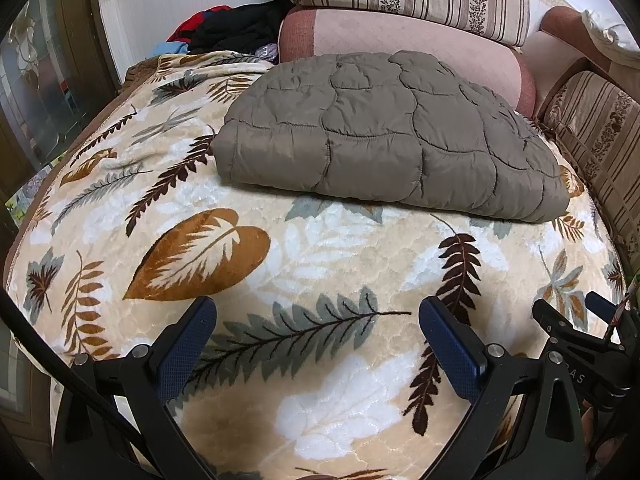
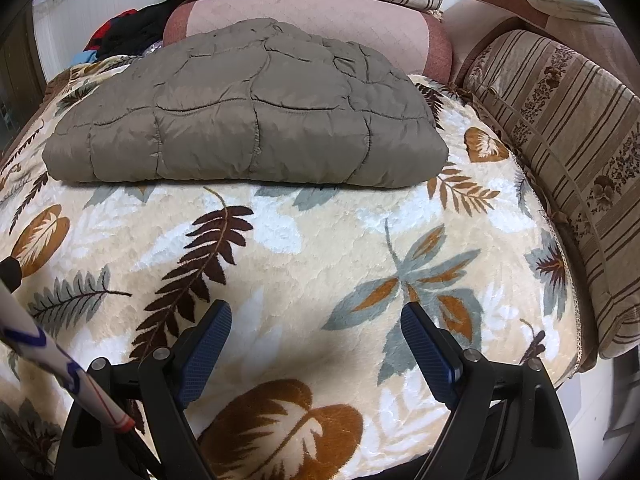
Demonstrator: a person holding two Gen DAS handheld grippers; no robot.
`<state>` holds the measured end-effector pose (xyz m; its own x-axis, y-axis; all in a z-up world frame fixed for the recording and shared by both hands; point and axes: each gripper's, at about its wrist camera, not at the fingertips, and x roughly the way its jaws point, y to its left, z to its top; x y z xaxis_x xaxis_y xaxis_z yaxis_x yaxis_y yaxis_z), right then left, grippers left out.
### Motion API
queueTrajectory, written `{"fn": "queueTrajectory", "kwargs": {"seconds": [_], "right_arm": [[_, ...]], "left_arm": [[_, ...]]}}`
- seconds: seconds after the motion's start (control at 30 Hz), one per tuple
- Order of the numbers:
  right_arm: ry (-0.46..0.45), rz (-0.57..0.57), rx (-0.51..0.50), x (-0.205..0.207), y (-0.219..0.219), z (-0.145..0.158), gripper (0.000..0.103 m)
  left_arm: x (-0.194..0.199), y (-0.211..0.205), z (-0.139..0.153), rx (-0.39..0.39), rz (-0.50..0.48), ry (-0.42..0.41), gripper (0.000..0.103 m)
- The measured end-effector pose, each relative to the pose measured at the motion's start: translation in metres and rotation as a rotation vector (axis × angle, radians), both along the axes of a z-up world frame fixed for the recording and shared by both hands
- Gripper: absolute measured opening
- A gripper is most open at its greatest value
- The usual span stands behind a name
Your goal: Fold large clothes
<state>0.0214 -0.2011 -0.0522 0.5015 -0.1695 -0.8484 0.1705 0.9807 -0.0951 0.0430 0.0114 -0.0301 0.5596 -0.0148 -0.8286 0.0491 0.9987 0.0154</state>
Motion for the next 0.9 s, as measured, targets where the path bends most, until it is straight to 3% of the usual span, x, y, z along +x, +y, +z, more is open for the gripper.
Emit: {"fn": "queueTrajectory", "kwargs": {"seconds": [0.43,0.9], "right_arm": [[-0.04,0.029,0.01,-0.001,0.005,0.003,0.092],[0.013,0.015,0.009,0.005,0.003,-0.009,0.092]], "left_arm": [[0.003,0.0,-0.005,0.002,-0.003,0.013,0.101],[0.006,0.002,-0.01,0.007,-0.005,0.021,0.101]]}}
